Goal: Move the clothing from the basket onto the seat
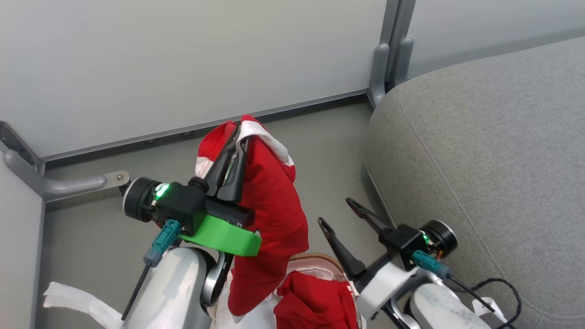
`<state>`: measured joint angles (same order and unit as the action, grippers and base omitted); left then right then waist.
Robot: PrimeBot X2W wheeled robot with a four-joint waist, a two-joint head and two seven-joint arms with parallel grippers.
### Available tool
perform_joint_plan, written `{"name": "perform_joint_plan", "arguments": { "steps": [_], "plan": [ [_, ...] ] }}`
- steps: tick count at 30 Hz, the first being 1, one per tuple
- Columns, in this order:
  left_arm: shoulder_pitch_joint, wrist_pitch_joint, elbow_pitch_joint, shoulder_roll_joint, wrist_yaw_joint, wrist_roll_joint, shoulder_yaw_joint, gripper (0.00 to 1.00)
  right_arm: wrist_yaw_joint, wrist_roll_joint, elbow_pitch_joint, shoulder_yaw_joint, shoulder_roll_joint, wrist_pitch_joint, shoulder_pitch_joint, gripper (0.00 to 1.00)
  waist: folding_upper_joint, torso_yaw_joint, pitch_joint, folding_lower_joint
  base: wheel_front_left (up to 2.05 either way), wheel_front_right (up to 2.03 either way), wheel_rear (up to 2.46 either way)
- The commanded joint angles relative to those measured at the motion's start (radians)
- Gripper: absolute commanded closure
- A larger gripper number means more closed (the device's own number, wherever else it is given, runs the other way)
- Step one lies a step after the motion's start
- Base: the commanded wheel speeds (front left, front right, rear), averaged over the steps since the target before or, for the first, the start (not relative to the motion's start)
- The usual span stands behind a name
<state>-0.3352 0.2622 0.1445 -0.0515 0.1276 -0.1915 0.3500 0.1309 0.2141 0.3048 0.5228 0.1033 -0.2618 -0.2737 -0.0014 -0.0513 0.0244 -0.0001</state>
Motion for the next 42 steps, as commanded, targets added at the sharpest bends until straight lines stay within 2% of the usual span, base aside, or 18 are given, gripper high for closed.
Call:
{"name": "perform_joint_plan", "arguments": {
  "steps": [1, 7, 12, 13, 14, 15, 20, 25, 26, 27, 34, 42],
  "plan": [
    [-0.013, 0.004, 0.000, 0.000, 0.003, -0.009, 0.011, 1.00, 0.000, 0.011, -0.008, 0.028, -0.008, -0.004, -0.026, 0.00, 0.0014, 0.007, 0.000, 0.0001, 0.00, 0.00, 0.00],
    [-0.012, 0.004, -0.001, 0.000, 0.004, -0.032, 0.076, 1.00, 0.000, 0.026, 0.000, 0.150, -0.031, -0.004, -0.129, 0.00, 0.0014, 0.037, -0.005, 0.0001, 0.00, 0.00, 0.00],
    [-0.018, 0.004, -0.009, 0.000, -0.003, -0.056, 0.131, 1.00, 0.000, -0.023, 0.108, 0.148, -0.045, -0.004, -0.159, 0.00, 0.0014, 0.067, -0.018, 0.0001, 0.00, 0.00, 0.00],
    [-0.017, 0.004, -0.010, 0.000, -0.005, -0.062, 0.137, 1.00, 0.000, -0.025, 0.137, 0.155, -0.048, -0.004, -0.158, 0.20, 0.0014, 0.071, -0.020, 0.0001, 0.00, 0.00, 0.00],
    [-0.016, 0.004, -0.010, 0.000, -0.007, -0.068, 0.146, 1.00, 0.000, -0.014, 0.173, 0.163, -0.049, -0.005, -0.156, 0.73, 0.0014, 0.076, -0.024, 0.0001, 0.00, 0.00, 0.00],
    [-0.015, 0.004, -0.011, 0.000, -0.010, -0.072, 0.152, 1.00, -0.001, -0.001, 0.190, 0.162, -0.049, -0.005, -0.157, 1.00, 0.0014, 0.078, -0.026, 0.0001, 0.00, 0.00, 0.00],
    [-0.006, 0.004, -0.017, 0.000, -0.022, -0.089, 0.158, 1.00, 0.000, 0.060, 0.235, 0.188, -0.050, -0.004, -0.138, 1.00, 0.0014, 0.075, -0.029, 0.0001, 0.00, 0.00, 0.00],
    [0.007, 0.004, -0.018, 0.000, -0.033, -0.079, 0.141, 1.00, -0.001, 0.074, 0.204, 0.175, -0.049, -0.004, -0.136, 1.00, 0.0014, 0.033, -0.023, 0.0001, 0.00, 0.00, 0.00],
    [0.012, 0.004, -0.017, 0.000, -0.034, -0.087, 0.138, 0.66, -0.001, 0.074, 0.194, 0.169, -0.050, -0.005, -0.132, 1.00, 0.0014, 0.023, -0.021, 0.0001, 0.00, 0.00, 0.00],
    [0.019, 0.004, -0.007, 0.000, -0.035, -0.096, 0.139, 0.00, -0.001, 0.071, 0.187, 0.165, -0.049, -0.004, -0.127, 1.00, 0.0014, 0.010, -0.018, 0.0001, 0.00, 0.00, 0.00],
    [0.026, 0.002, 0.034, 0.000, -0.034, -0.059, 0.127, 0.00, -0.001, 0.053, 0.131, 0.111, -0.050, -0.004, -0.094, 1.00, 0.0014, -0.111, 0.012, 0.0001, 0.00, 0.00, 0.00],
    [0.057, 0.002, 0.082, -0.001, -0.021, 0.000, 0.094, 0.00, -0.001, 0.043, 0.071, 0.055, -0.046, -0.004, -0.061, 1.00, 0.0014, -0.326, 0.065, 0.0001, 0.00, 0.00, 0.00]
  ]
}}
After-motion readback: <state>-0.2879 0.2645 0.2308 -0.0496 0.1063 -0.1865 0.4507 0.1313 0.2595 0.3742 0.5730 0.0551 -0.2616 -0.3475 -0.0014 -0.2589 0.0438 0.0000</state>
